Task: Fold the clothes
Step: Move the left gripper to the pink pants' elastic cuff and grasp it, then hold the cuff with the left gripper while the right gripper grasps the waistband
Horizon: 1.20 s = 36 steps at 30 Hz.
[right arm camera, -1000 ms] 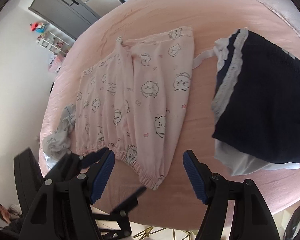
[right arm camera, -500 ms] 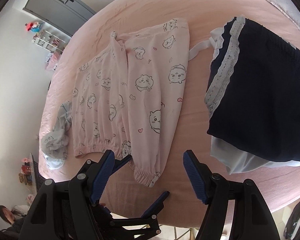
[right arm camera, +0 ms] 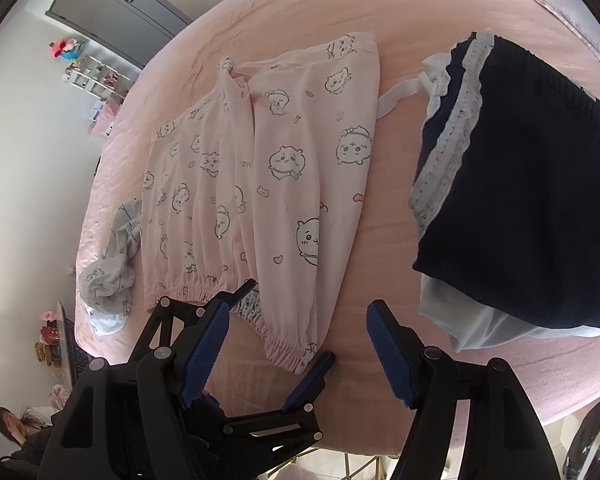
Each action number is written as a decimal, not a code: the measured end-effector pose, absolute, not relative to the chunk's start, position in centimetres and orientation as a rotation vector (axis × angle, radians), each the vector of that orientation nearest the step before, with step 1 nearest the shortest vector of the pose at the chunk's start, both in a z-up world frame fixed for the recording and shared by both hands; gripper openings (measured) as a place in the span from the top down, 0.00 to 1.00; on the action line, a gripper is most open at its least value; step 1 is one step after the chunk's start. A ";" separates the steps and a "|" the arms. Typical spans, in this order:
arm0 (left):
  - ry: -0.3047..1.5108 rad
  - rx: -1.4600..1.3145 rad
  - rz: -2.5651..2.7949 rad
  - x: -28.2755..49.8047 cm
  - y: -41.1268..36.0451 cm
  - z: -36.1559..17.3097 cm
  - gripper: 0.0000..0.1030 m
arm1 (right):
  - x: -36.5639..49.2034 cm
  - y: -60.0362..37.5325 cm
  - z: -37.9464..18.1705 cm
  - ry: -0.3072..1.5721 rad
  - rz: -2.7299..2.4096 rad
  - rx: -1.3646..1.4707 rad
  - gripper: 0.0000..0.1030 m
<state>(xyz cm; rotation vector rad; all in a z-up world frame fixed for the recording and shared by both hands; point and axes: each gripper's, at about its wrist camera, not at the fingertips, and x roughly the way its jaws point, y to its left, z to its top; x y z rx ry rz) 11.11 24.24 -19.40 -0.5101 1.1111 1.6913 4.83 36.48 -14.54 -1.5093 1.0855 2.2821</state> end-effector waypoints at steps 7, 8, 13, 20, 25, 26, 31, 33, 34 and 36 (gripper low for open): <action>1.073 -0.579 1.654 9.6 25.3 -19.4 0.66 | 3.5 37.0 -14.1 1.063 2.285 -1.529 0.31; 1.064 -0.595 1.650 9.4 25.3 -19.4 0.71 | 3.3 37.3 -14.2 1.062 2.275 -1.540 0.31; 1.012 -0.638 1.663 8.6 25.1 -18.8 0.79 | 1.5 38.5 -14.5 1.076 2.221 -1.609 0.31; 0.857 -0.808 1.703 5.0 24.4 -18.1 0.89 | -1.8 41.4 -16.2 1.098 2.071 -1.715 0.30; 0.817 -0.908 1.750 3.0 23.9 -17.7 0.89 | -4.7 43.5 -17.4 0.999 1.926 -1.789 0.30; 0.808 -0.929 1.759 2.6 23.8 -17.6 0.89 | -5.4 43.9 -17.4 0.983 1.915 -1.790 0.30; 0.734 -1.033 1.743 -0.4 23.8 -17.5 0.89 | -8.9 45.9 -18.2 0.883 1.851 -1.836 0.30; 0.711 -1.063 1.734 -2.0 24.1 -17.7 0.89 | -10.0 46.6 -19.0 0.829 1.833 -1.851 0.30; 0.707 -1.071 1.734 -2.3 24.1 -17.7 0.89 | -10.5 46.9 -19.3 0.811 1.834 -1.847 0.30; 0.700 -1.084 1.734 -2.9 24.0 -17.8 0.89 | -11.0 47.8 -19.9 0.832 1.844 -1.793 0.30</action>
